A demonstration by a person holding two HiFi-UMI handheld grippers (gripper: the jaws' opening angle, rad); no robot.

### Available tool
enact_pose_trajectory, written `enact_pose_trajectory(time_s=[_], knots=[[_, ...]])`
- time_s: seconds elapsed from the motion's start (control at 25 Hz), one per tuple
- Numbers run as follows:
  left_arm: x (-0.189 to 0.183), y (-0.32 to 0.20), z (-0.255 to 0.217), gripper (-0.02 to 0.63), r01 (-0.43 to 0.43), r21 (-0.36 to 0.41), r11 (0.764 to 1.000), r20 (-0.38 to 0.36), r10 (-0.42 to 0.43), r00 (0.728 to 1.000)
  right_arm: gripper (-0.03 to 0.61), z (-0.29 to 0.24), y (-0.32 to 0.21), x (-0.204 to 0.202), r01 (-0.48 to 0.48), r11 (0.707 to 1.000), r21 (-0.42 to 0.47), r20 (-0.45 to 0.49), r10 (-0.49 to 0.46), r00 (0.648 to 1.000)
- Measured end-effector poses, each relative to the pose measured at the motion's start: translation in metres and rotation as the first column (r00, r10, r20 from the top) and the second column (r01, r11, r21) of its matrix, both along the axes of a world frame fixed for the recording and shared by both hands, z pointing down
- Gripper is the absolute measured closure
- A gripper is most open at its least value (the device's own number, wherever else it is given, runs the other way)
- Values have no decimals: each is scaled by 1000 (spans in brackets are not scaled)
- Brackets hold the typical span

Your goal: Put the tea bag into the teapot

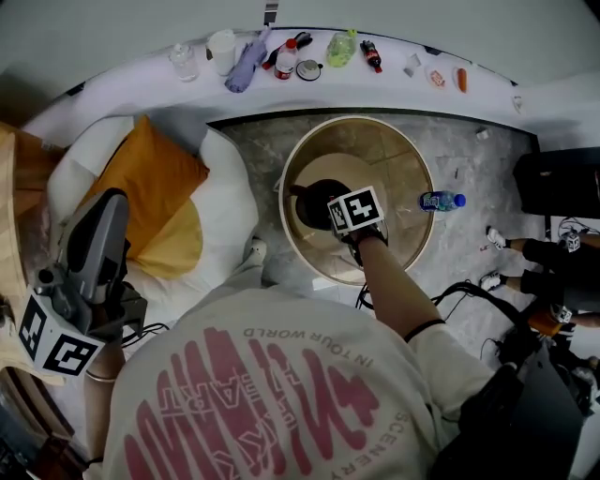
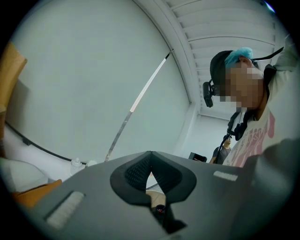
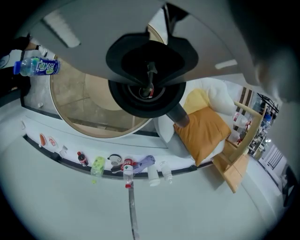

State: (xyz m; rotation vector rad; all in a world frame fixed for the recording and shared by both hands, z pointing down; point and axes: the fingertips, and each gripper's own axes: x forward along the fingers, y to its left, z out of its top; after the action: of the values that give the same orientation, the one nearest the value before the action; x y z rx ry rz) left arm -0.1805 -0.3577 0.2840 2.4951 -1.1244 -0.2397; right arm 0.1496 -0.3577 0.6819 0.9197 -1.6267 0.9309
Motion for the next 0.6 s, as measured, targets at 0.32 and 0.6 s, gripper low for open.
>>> enact_pose_trajectory(time_s=[0.32,0.6], knots=[[-4,-1,3,604,23,-4,1000,1,-23,1000,541,9,-5,-3,-3,995,-96,-35,0,999],[-7,-1,4,604,38,0,999,-6,-38,999,560,11,-3,-5,-43,992,-115,-14,42,999]])
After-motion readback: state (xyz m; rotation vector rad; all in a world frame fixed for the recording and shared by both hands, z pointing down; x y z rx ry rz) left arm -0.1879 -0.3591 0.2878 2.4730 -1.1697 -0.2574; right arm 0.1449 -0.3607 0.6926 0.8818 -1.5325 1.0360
